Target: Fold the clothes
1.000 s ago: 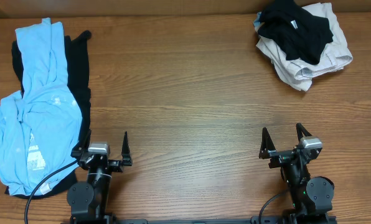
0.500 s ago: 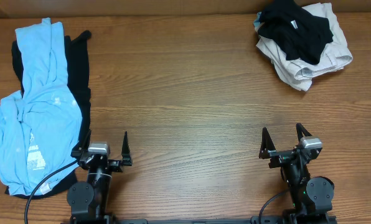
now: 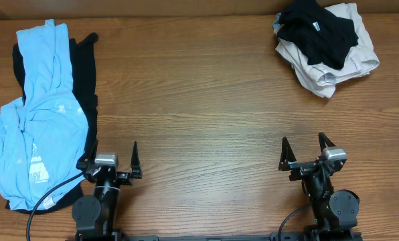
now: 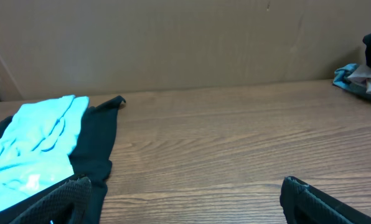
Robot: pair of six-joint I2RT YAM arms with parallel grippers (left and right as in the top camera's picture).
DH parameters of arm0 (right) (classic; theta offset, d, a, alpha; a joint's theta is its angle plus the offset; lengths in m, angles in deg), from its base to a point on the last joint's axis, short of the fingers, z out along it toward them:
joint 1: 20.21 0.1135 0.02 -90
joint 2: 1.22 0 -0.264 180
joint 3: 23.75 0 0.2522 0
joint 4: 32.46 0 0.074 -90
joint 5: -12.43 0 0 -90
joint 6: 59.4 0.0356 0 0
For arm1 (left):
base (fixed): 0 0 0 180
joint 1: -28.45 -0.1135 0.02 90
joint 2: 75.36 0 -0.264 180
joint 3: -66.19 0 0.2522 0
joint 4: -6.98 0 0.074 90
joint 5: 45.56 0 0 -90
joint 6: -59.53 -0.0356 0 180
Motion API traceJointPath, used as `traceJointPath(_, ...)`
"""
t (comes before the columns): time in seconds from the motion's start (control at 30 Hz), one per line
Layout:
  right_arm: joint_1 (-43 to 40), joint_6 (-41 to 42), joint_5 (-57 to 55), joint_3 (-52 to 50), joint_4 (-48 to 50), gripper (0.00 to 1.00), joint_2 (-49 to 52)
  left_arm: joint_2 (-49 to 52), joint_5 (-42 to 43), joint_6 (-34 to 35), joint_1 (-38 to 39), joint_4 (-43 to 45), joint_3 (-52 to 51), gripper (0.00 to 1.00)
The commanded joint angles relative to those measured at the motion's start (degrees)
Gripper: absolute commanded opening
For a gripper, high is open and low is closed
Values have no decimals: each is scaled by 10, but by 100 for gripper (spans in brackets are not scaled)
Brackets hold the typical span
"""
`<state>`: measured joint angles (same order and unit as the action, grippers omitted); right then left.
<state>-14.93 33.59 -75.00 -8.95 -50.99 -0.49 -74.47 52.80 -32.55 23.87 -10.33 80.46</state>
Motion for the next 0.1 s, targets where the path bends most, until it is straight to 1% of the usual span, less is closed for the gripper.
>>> traceJointPath(0.0, -2, 1, -4, -6, 2, 100, -5, -6, 5, 2, 1, 0, -2, 100)
traceJointPath(0.07, -2, 1, -4, -6, 2, 100, -5, -6, 5, 2, 1, 0, -2, 100)
